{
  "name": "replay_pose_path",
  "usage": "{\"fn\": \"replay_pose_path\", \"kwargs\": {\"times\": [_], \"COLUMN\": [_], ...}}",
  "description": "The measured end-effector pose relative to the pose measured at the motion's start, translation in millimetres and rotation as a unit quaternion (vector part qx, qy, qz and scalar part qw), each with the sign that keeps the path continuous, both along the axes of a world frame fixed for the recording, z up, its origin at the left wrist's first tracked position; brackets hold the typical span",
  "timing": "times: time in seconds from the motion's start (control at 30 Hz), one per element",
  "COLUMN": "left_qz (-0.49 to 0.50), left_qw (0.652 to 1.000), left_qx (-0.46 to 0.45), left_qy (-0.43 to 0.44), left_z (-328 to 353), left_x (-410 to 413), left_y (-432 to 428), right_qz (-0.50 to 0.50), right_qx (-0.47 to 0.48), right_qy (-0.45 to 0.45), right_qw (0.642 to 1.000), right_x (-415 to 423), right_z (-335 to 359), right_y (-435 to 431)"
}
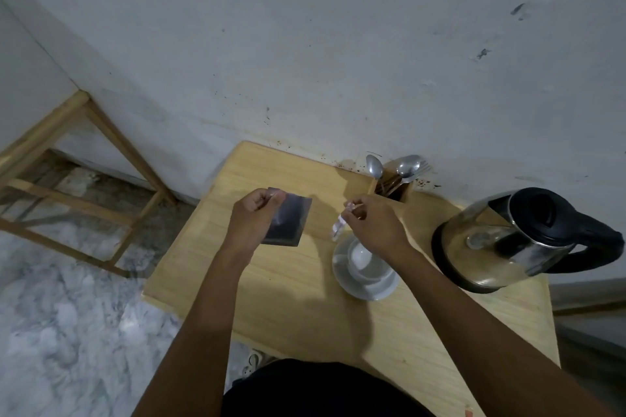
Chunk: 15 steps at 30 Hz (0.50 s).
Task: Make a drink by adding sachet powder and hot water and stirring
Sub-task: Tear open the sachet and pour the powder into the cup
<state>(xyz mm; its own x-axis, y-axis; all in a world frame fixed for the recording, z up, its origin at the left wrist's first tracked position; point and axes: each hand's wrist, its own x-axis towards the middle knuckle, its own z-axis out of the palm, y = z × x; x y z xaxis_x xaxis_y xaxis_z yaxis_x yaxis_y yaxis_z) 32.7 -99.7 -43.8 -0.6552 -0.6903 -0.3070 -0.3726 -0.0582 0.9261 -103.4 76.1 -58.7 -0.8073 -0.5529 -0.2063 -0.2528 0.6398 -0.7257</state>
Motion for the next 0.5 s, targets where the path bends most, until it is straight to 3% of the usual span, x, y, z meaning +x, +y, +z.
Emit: {"fn": "replay_pose_path", "kwargs": {"times": [0.23, 0.5], "left_qz": [0.021, 0.033], "left_qw": [1.000, 0.999], "left_qx": [0.008, 0.030], "left_qy": [0.010, 0.010], "left_z": [-3, 0], "left_x": [9, 0], "left_y": [9, 15], "right_qz": [0.048, -0.083], "right_qx": [0.093, -0.129], "right_qy": [-0.048, -0.097], "right_qw": [0.993, 0.983], "right_x": [-5, 13], "right_z": [-28, 0], "right_y": [-46, -35]}}
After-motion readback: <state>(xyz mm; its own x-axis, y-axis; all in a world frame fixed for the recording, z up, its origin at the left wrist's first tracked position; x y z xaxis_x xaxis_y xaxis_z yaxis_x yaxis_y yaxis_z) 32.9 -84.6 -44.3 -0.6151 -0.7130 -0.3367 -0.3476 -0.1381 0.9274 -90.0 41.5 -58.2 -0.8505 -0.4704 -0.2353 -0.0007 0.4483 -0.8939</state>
